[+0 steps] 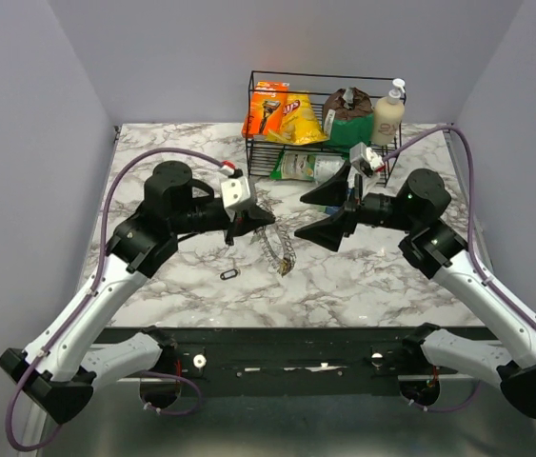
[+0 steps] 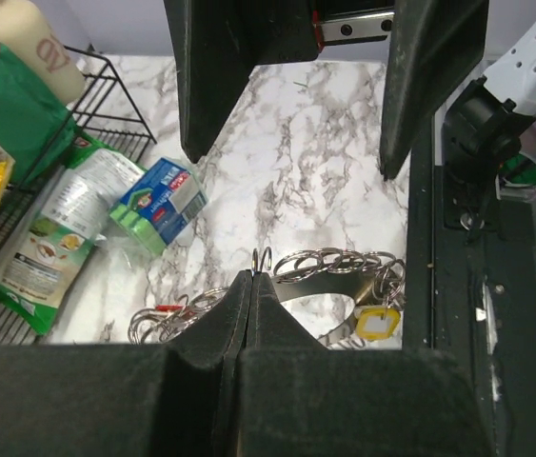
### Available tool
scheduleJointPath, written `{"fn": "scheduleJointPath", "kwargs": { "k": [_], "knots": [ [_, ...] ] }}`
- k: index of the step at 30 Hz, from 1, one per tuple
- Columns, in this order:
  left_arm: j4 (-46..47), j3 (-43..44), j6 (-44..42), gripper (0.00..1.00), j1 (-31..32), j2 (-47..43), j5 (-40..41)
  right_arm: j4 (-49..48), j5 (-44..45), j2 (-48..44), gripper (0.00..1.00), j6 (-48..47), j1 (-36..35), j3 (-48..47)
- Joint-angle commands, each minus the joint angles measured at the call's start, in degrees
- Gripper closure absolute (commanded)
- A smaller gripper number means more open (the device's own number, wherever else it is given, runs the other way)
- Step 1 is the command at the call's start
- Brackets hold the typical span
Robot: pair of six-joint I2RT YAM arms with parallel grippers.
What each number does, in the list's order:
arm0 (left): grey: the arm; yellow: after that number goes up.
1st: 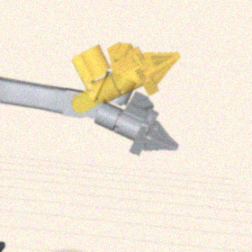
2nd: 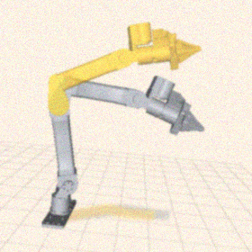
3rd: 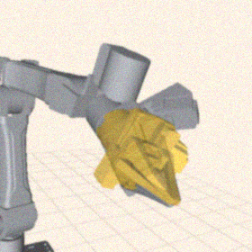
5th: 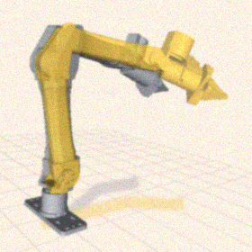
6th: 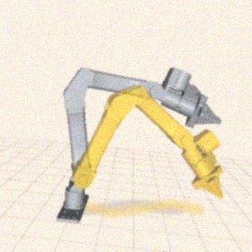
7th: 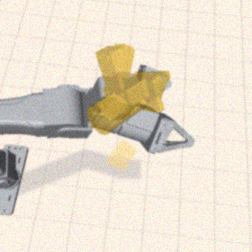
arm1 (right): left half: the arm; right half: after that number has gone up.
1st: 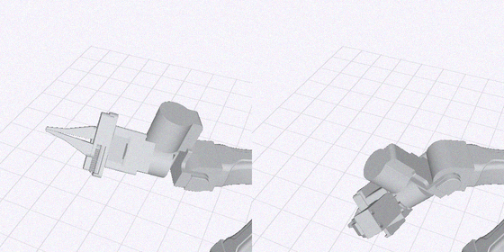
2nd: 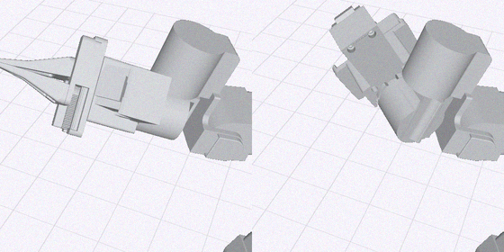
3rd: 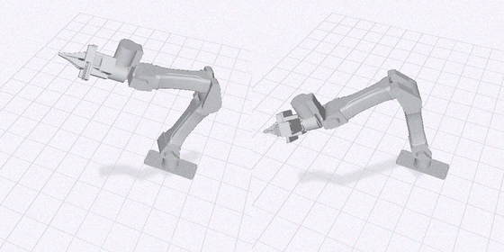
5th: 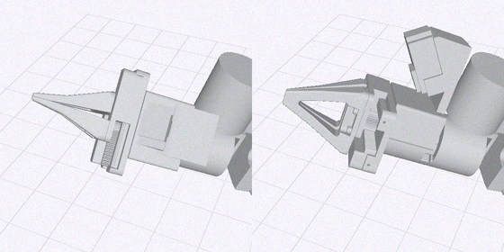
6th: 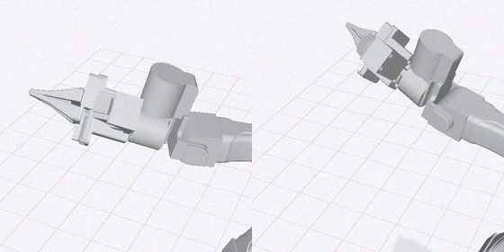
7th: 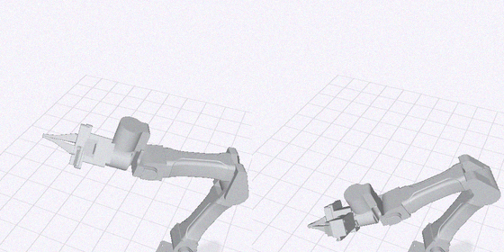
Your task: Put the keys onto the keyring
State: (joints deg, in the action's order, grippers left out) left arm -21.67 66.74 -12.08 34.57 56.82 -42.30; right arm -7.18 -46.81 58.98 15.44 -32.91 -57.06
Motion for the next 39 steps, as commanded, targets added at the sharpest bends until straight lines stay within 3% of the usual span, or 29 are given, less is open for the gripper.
{"fn": "scheduleJointPath", "kwargs": {
  "k": [1, 5, 8, 15, 23, 29, 37, 39],
  "knots": [
    [-8.81, 8.3, 2.5, 1.0, -0.11, 5.74, -6.01, 0.5, -2.94, 1.13, 0.0, 0.29, 0.12, -1.39],
    [-14.09, 12.18, 1.53, 1.0, -0.29, 9.97, -11.38, 0.15, -3.82, 2.1, 0.0, 0.64, 0.21, -1.65],
    [-12.44, 12.01, 2.5, 1.0, -0.29, 10.51, -13.23, -0.46, -5.83, 3.33, 0.01, 1.43, 0.21, -2.36],
    [-7.77, 10.52, 4.34, 1.0, -0.29, 8.92, -14.47, -2.93, -10.67, 5.35, 0.21, 2.75, 0.21, -2.8],
    [-6.81, 10.43, 5.49, 1.0, -0.29, 9.37, -15.44, -2.84, -10.15, 5.27, 0.26, 2.92, 0.12, -1.65],
    [-5.05, 9.99, 6.54, 1.0, -0.38, 9.19, -16.23, -4.07, -10.5, 5.88, 0.36, 4.16, 0.21, -1.48],
    [-3.21, 9.55, 8.29, 1.0, -0.29, 8.58, -15.97, -4.33, -10.67, 6.5, 0.53, 4.33, 0.21, -1.65],
    [-2.59, 9.2, 8.56, 1.0, -0.29, 8.22, -16.06, -4.25, -10.67, 6.59, 0.62, 4.33, 0.21, -1.48]
  ]
}}
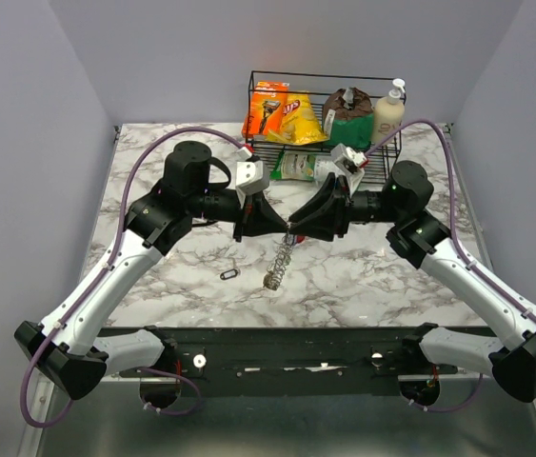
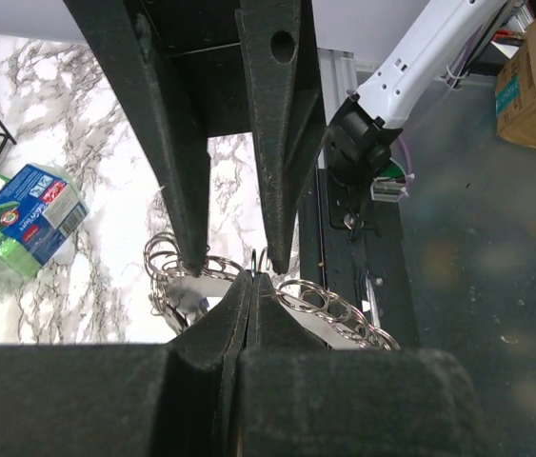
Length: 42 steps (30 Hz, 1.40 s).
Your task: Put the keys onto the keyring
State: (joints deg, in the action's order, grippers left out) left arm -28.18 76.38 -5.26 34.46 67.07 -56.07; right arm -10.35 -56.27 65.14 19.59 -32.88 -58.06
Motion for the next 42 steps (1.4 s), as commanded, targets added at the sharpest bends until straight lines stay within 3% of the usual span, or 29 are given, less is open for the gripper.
{"fn": "scheduleJointPath", "kwargs": {
  "k": [1, 6, 17, 22, 30, 36, 42],
  "knots": [
    [4.19, -0.88, 1.91, 1.0, -0.27, -2.38, -2.29, -0.99, -0.86, 0.51, 0.65, 0.09, 0.19, -0.47],
    [5.25, -1.85, 2.27, 1.0, -0.18, -3.61, -2.29, -0.2, 0.72, -0.28, 0.99, -0.7, 0.19, 0.14],
    [4.98, -3.78, 1.92, 1.0, -0.18, -4.93, -1.14, 0.24, 3.8, -1.95, 0.99, -1.14, 0.19, 0.32],
    [4.8, -4.66, 1.3, 0.81, -0.27, -5.19, -0.7, -1.34, 2.92, -2.65, 0.99, -0.35, 0.28, 0.76],
    [4.8, -5.1, 0.95, 0.63, -0.18, -5.1, -0.18, -2.66, 2.48, -3.36, 0.99, 0.44, 0.19, 1.46],
    [8.05, -6.24, 2.62, 0.53, -0.18, -5.46, 0.0, -2.92, 2.39, -3.27, 0.99, 0.62, 0.1, 1.81],
    [9.9, -6.24, 3.85, 0.53, -0.18, -4.4, 0.53, -3.19, 2.39, -3.45, 0.99, 0.71, 0.19, 1.99]
  ]
}}
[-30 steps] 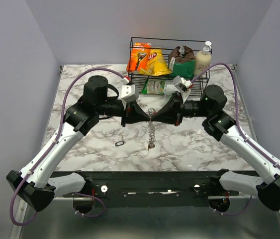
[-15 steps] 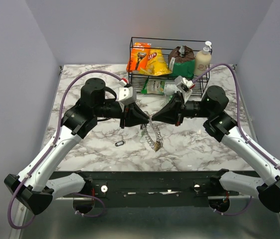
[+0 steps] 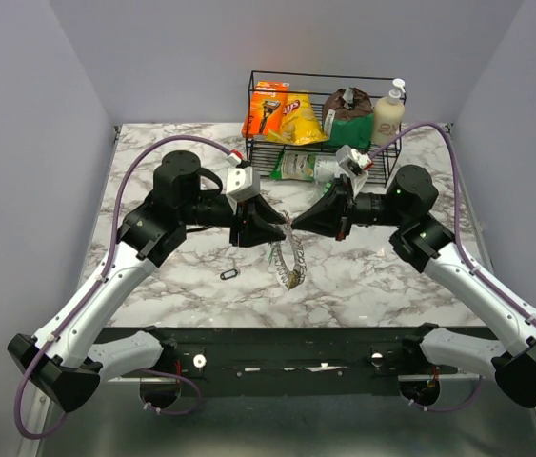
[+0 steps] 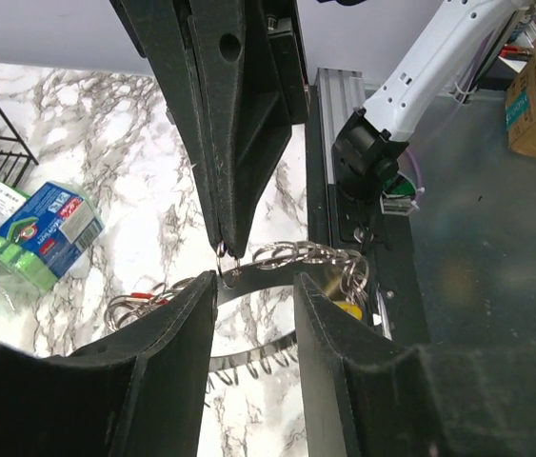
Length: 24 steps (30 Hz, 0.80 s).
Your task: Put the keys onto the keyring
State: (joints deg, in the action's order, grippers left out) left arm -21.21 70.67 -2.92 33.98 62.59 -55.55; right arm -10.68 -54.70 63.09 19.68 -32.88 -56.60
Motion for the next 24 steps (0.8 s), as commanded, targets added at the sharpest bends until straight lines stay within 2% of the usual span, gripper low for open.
{"fn": "scheduleJointPath", "kwargs": {
  "k": [1, 5, 8, 13, 17, 20, 21, 24],
  "knots": [
    [3.1, -0.45, 2.03, 0.54, 0.3, 0.51, 0.0, -2.86, 0.82, -1.39, 0.99, 0.53, 0.19, 0.52],
    [3.63, 0.07, 2.3, 0.63, 0.21, 1.75, -0.26, -2.59, 1.08, -1.65, 0.99, 0.27, 0.1, 0.7],
    [2.85, 0.52, 1.78, 0.62, 0.3, 2.28, 0.17, -2.51, 1.26, -1.83, 0.99, 0.01, 0.19, 0.61],
    [0.82, 0.78, 0.55, 0.55, 0.3, 2.72, 1.06, -2.51, 1.26, -1.92, 0.99, -0.17, 0.19, 0.61],
    [0.73, 0.43, 0.28, 0.57, 0.3, 2.8, 0.97, -2.51, 1.35, -2.09, 0.99, -0.26, 0.19, 0.61],
    [1.78, 0.25, 0.98, 0.63, 0.3, 3.15, 0.53, -2.24, 1.52, -2.18, 0.99, -0.52, 0.19, 0.7],
    [2.48, 0.25, 1.25, 0.7, 0.3, 3.24, 0.62, -2.07, 1.61, -2.09, 0.99, -0.52, 0.1, 0.7],
    [2.84, 0.69, 1.51, 0.78, 0.3, 3.59, 0.27, -1.89, 2.31, -2.44, 0.99, -0.87, 0.19, 0.96]
  ]
}}
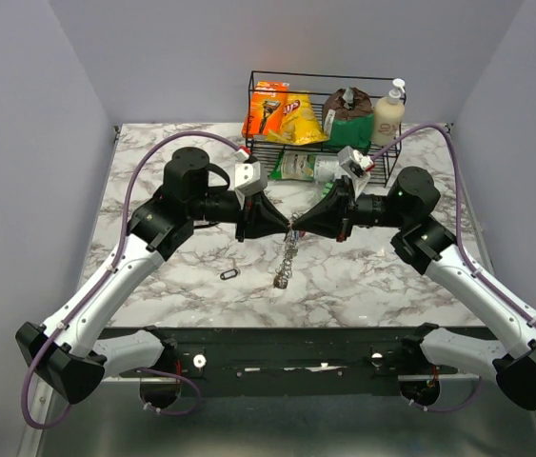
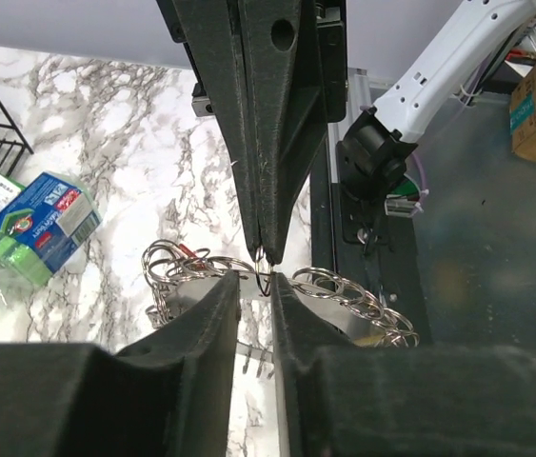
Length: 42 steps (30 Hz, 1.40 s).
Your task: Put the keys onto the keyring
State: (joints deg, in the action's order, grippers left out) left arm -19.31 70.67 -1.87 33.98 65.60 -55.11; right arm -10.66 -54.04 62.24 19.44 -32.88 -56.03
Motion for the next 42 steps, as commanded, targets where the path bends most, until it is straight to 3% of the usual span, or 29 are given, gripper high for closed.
{"fn": "scheduleJointPath", "kwargs": {
  "k": [1, 7, 13, 15, 21, 22, 24, 25, 33, 42],
  "knots": [
    [0.68, 0.95, 0.29, 0.81, 0.3, 0.84, -0.17, -1.91, 1.75, -1.59, 0.99, -0.72, 0.19, 0.48],
    [-1.34, 2.36, -0.59, 1.0, 0.21, 1.72, -0.08, -1.83, 1.83, -1.59, 0.99, -0.81, 0.19, 0.22],
    [-0.64, 2.01, -0.5, 1.0, 0.3, 1.11, 0.62, -1.74, 2.01, -1.24, 0.99, -0.72, 0.19, 0.04],
    [-0.29, 1.92, -0.5, 1.0, 0.3, 0.93, 1.06, -1.12, 2.53, -1.42, 0.94, -0.81, 0.19, 0.04],
    [1.37, 0.17, -1.38, 1.0, 0.3, -0.65, 4.92, -0.95, 8.85, -3.87, 0.47, -0.72, 0.19, 1.1],
    [1.82, -0.27, -1.56, 1.0, 0.3, -1.44, 5.71, -0.95, 10.17, -5.01, 0.32, -0.63, 0.19, 1.36],
    [3.22, -1.59, -2.0, 1.0, 0.3, -2.49, 7.65, -1.65, 13.25, -6.59, 0.16, -0.28, 0.19, 1.8],
    [4.1, -2.11, -2.09, 1.0, 0.3, -2.93, 8.17, -2.08, 14.13, -7.99, 0.02, -0.19, 0.19, 2.06],
    [13.5, -9.5, -5.24, 1.0, 0.39, -10.14, 15.46, -2.35, 18.0, -10.47, 0.0, -0.72, 0.19, 3.03],
    [15.09, -11.7, -6.57, 1.0, 0.39, -13.84, 20.22, -1.91, 18.01, -9.68, 0.0, -0.72, 0.19, 4.0]
  ]
}}
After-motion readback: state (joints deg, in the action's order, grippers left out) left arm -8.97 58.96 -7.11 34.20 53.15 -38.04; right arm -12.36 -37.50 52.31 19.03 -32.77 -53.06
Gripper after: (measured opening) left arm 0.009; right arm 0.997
